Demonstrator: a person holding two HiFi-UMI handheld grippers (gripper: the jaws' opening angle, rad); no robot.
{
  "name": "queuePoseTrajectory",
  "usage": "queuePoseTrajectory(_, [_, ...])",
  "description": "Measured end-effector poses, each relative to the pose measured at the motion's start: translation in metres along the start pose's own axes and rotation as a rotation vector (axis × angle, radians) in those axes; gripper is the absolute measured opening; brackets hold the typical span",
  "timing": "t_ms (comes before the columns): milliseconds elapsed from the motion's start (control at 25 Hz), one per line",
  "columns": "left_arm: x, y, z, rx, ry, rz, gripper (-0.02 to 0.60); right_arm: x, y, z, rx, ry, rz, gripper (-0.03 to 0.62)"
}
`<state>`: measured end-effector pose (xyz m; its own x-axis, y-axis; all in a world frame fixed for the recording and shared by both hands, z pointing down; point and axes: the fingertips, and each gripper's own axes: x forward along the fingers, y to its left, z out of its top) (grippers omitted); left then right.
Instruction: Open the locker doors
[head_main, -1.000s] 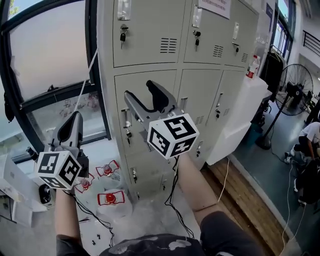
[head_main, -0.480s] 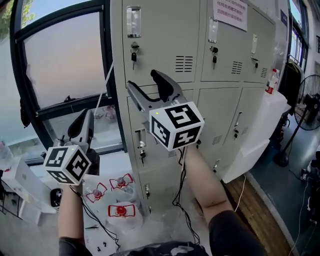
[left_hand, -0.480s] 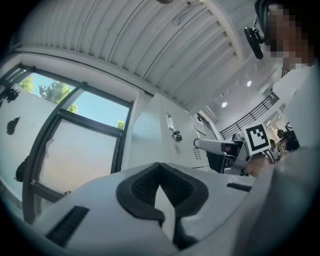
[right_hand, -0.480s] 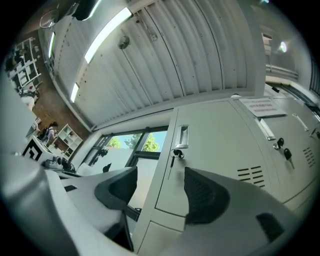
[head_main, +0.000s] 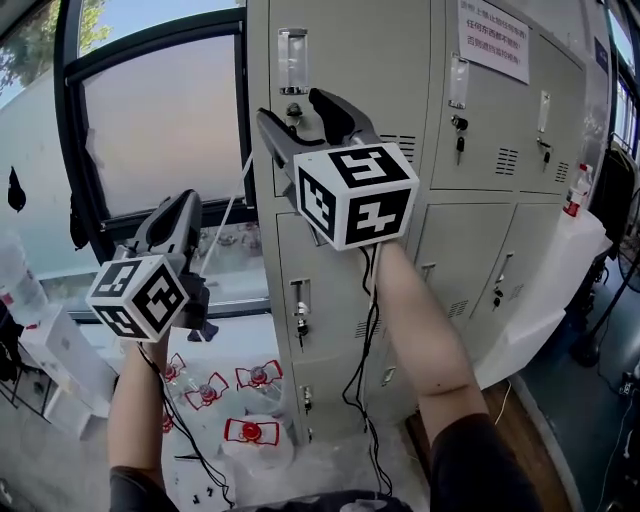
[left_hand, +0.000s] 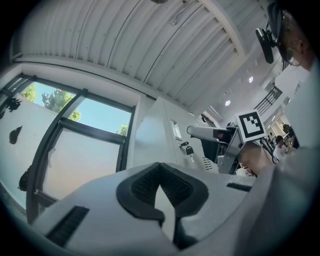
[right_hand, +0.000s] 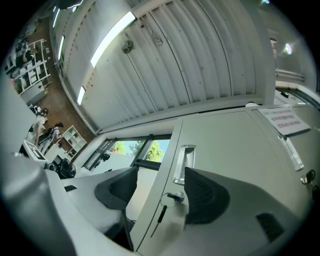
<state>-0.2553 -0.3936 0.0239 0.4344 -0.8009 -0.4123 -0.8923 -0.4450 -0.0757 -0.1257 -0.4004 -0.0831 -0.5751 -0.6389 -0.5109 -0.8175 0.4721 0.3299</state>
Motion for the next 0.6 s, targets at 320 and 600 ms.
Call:
queuePoseTrajectory(320, [0.013,-0.004,0.009,0.04,-0.004,-0.013,0.008,0.035,-0.016,0.004,0.001,0.055,0.032,0.291])
queuePoseTrajectory(600, [0.017,0.001,0.008,0.044,0.004,-0.003,0.008,0.06,-0.018,0.002,-0.009,0.137,0.067,0.291])
